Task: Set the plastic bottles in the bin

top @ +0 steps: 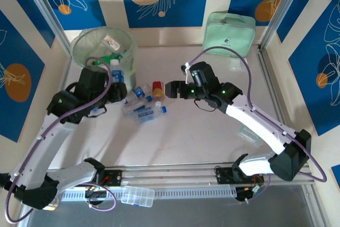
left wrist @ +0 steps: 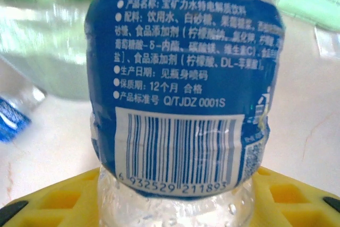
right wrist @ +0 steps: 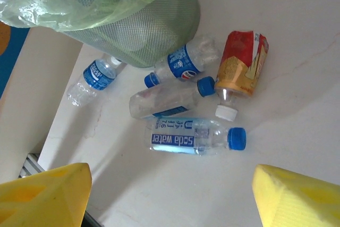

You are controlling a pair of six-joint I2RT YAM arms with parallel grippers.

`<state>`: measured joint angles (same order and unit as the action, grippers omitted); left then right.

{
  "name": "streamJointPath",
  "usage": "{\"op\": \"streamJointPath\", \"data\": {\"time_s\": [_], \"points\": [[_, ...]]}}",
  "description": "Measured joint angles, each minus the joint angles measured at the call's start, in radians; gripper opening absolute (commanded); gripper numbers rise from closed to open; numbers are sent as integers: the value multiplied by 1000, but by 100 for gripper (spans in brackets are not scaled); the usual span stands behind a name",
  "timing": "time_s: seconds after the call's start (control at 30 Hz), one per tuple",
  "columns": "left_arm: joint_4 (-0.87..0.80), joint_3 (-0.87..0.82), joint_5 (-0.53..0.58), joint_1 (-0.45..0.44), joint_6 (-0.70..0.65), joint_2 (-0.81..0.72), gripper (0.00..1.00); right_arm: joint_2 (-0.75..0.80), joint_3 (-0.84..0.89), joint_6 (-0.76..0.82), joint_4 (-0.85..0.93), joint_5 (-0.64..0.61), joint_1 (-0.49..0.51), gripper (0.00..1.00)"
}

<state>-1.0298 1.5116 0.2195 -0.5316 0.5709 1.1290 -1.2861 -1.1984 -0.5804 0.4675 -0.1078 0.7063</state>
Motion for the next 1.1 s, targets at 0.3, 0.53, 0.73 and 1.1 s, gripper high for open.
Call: {"op": "streamJointPath", "data": {"time_s": [0.3, 0.53, 0.73, 1.1], "points": [[-11, 426, 38, 118, -76, 349, 26, 65, 137, 31, -109, 9, -30, 80], [-19, 627, 22, 291, -94, 599, 25, 74, 224, 32, -163, 42, -41, 81], [-71, 627, 27, 380, -54, 654, 25, 114, 280, 31, -186, 66, -54, 82], [-92, 565, -38, 475, 12, 713, 32, 124, 312, 30, -223, 89, -73, 83]]}}
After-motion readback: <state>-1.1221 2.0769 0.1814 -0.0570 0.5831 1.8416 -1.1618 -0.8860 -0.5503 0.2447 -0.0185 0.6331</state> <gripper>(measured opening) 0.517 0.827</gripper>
